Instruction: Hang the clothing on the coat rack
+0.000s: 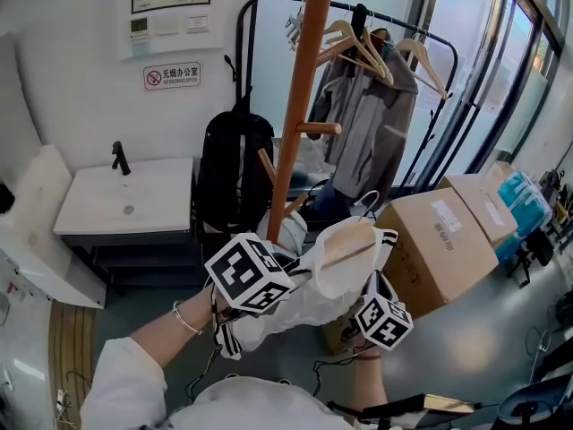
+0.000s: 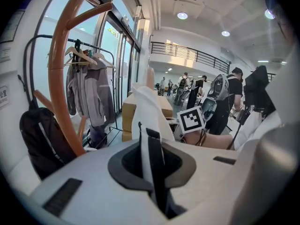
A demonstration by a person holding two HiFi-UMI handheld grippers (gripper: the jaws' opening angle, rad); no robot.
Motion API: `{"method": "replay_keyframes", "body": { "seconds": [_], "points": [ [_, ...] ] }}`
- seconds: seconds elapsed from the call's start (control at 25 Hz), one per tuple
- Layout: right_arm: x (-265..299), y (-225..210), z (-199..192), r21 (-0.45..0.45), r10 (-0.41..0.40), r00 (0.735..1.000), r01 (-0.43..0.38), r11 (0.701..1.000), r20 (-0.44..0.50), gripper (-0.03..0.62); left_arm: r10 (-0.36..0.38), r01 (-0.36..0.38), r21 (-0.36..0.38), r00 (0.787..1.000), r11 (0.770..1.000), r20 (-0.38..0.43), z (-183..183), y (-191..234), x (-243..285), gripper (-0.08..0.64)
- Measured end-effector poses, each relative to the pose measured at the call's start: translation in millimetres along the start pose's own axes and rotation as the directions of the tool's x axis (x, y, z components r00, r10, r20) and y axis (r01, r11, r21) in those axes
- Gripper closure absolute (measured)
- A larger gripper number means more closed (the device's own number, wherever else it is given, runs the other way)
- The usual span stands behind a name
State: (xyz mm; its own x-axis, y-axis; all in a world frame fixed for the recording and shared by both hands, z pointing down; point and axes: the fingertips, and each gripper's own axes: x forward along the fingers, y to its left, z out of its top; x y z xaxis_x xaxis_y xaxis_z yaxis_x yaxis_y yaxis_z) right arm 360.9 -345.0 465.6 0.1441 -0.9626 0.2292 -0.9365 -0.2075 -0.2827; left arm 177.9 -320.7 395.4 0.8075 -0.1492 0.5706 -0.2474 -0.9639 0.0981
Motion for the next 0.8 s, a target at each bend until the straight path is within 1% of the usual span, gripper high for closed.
{"method": "replay_keyframes", "body": {
  "seconds": [0.16, 0.4, 0.56, 0.8],
  "points": [
    [0.0, 8.5, -0.3, -0.005, 0.012, 1.000, -0.012, 1.000, -0.003, 0.569, -0.022, 0.021, 0.028, 1.000, 0.999, 0.014, 16.9, -2.5, -11.2, 0.540],
    [-2.7, 11.4, 0.0, -0.007, 0.016, 1.000, -0.016, 1.000, -0.006, 0.569, -0.003, 0.001, 0.060, 0.999, 0.998, 0.041, 38.2, 3.0, -33.6, 0.540],
    [-3.3, 9.9, -0.9, 0.000, 0.014, 1.000, -0.014, 1.000, -0.006, 0.569, 0.024, -0.029, 0.063, 0.997, 0.998, 0.073, 49.2, 8.7, -47.9, 0.540],
    [-0.2, 17.7, -3.4, -0.001, 0.031, 0.999, -0.031, 1.000, -0.009, 0.569, 0.033, -0.039, 0.049, 0.993, 0.998, 0.113, 61.4, 16.0, -63.5, 0.540]
  ]
}}
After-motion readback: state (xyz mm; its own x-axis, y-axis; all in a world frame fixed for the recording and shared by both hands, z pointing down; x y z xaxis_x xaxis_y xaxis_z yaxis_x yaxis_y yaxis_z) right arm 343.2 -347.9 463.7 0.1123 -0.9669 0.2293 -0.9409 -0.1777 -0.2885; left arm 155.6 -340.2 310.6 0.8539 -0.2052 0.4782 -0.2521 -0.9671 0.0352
